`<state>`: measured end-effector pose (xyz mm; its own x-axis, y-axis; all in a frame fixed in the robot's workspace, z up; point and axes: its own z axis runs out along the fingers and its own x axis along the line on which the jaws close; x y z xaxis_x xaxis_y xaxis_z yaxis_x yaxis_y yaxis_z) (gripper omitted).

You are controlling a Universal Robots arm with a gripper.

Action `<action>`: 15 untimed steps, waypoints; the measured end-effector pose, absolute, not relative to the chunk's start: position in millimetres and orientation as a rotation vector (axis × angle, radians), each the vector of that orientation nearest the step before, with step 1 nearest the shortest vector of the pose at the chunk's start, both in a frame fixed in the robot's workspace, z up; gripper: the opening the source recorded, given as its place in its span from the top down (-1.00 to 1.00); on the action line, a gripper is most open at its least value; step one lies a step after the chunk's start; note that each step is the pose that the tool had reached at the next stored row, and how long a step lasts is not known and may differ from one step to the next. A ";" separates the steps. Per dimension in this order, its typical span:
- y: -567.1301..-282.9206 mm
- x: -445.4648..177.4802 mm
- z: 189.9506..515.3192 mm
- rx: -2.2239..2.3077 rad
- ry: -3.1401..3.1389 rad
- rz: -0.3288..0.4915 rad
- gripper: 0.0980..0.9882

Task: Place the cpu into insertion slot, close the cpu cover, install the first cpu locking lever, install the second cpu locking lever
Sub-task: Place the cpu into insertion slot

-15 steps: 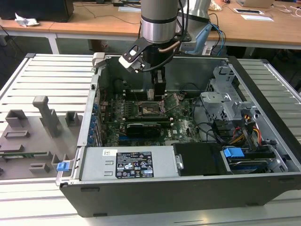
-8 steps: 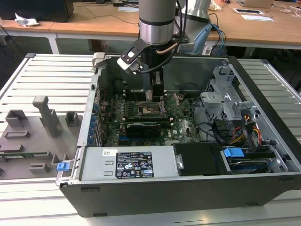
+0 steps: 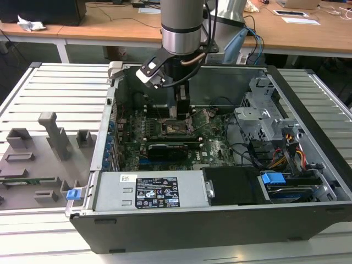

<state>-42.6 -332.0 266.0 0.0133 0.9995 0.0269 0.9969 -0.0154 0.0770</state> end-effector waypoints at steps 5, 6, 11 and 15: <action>-331.3 -42.7 256.8 2.213 2.176 0.114 0.03; -331.2 -42.8 255.3 2.213 2.176 0.114 0.03; -331.1 -43.1 248.7 2.213 2.176 0.114 0.03; -330.9 -44.0 244.3 2.213 2.176 0.114 0.03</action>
